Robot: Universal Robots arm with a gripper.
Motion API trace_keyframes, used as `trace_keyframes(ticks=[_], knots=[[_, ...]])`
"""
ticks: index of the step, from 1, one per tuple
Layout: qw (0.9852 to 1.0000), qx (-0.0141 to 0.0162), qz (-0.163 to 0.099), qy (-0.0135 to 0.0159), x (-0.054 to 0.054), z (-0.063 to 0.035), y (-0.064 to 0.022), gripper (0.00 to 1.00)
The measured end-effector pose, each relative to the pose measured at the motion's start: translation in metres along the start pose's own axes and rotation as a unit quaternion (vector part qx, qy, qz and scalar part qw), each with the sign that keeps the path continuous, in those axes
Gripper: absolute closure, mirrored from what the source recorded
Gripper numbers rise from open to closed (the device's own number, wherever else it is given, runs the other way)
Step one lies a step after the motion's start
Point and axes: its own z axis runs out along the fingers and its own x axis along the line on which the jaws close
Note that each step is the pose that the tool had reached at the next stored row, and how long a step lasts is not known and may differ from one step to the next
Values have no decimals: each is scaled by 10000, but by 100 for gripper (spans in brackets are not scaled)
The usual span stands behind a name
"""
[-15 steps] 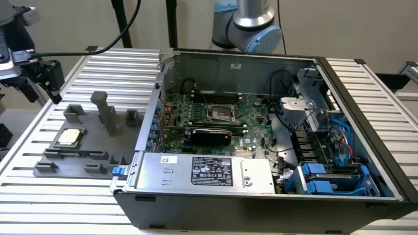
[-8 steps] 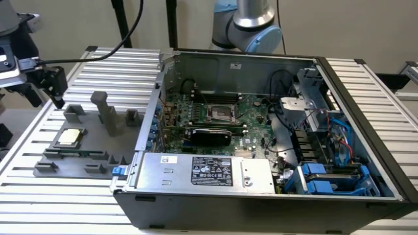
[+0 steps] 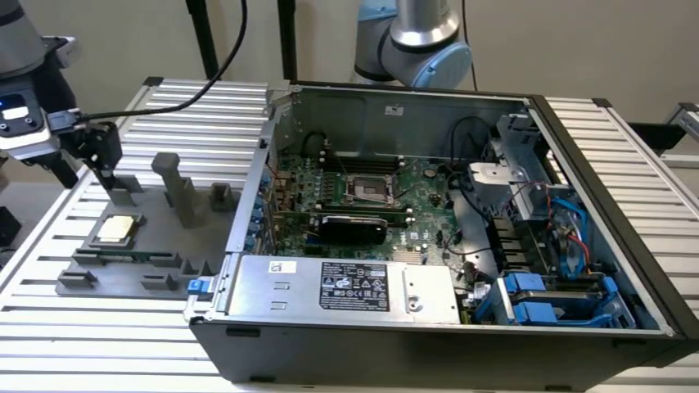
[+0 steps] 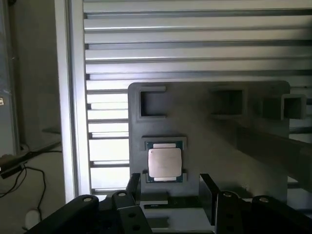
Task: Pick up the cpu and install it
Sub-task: 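Pick up the cpu and move it towards the insertion slot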
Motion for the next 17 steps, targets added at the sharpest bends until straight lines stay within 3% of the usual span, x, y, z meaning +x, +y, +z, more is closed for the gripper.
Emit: trace_keyframes(ticks=[3, 4, 17], knots=[[10000, 0, -8, 0, 0, 54, -4, 38], [10000, 0, -9, 0, 0, 72, -4, 33], [10000, 0, -12, 0, 6, 308, -4, 33]])
